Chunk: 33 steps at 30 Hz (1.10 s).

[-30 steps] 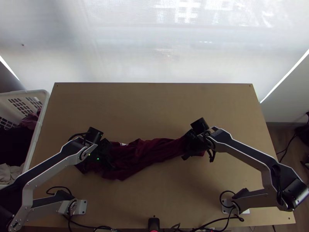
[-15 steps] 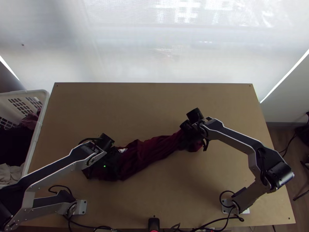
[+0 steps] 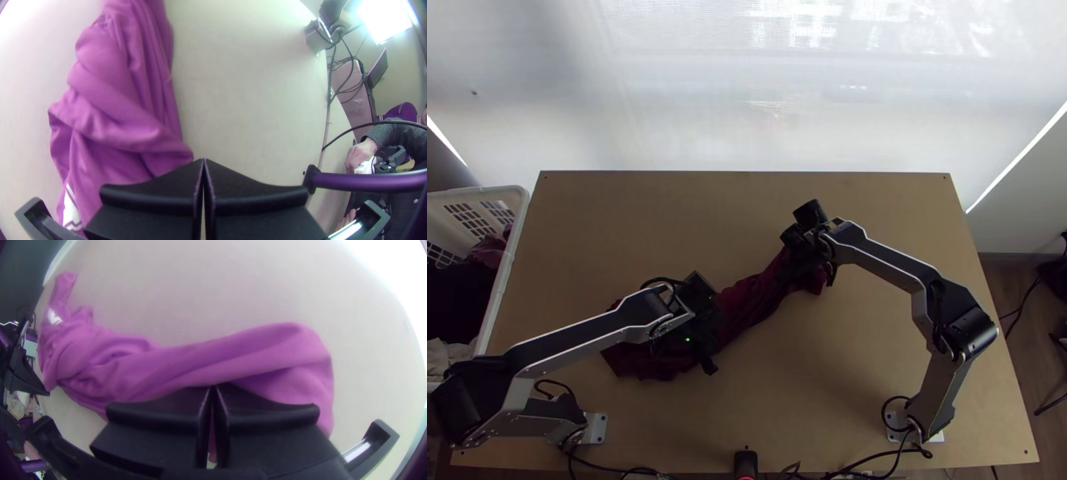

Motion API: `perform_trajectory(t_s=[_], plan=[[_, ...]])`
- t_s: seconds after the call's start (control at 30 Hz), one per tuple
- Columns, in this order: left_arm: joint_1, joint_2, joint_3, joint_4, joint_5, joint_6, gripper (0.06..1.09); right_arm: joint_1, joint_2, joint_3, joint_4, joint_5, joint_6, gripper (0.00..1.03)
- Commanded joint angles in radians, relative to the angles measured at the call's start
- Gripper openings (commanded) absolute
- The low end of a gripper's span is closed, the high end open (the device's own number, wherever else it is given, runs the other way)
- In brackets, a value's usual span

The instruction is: Fold the t-shirt

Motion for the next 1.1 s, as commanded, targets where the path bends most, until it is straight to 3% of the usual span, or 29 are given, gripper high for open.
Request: perform_trajectory(t_s=[0.0, 0.27, 0.43, 0.7, 1.07], plan=[[-0.049, 0.111, 0.135, 0.021, 0.003, 0.002, 0.10, 0.024, 0.077, 0.118, -0.009, -0.003, 0.010, 0.03], [-0.017, 0.064, 0.150, -0.009, 0.003, 0.010, 0.10, 0.030, 0.112, 0.211, -0.007, -0.003, 0.020, 0.03], [0.095, -0.057, 0.188, -0.112, 0.003, 0.022, 0.10, 0.024, 0.081, 0.228, -0.036, -0.005, 0.020, 0.03], [0.332, -0.246, 0.121, -0.267, 0.003, 0.137, 0.10, 0.010, 0.015, 0.198, -0.145, -0.014, 0.013, 0.03], [0.556, -0.318, -0.229, -0.143, -0.020, 0.306, 0.10, 0.010, -0.212, 0.001, -0.259, -0.012, 0.031, 0.03]])
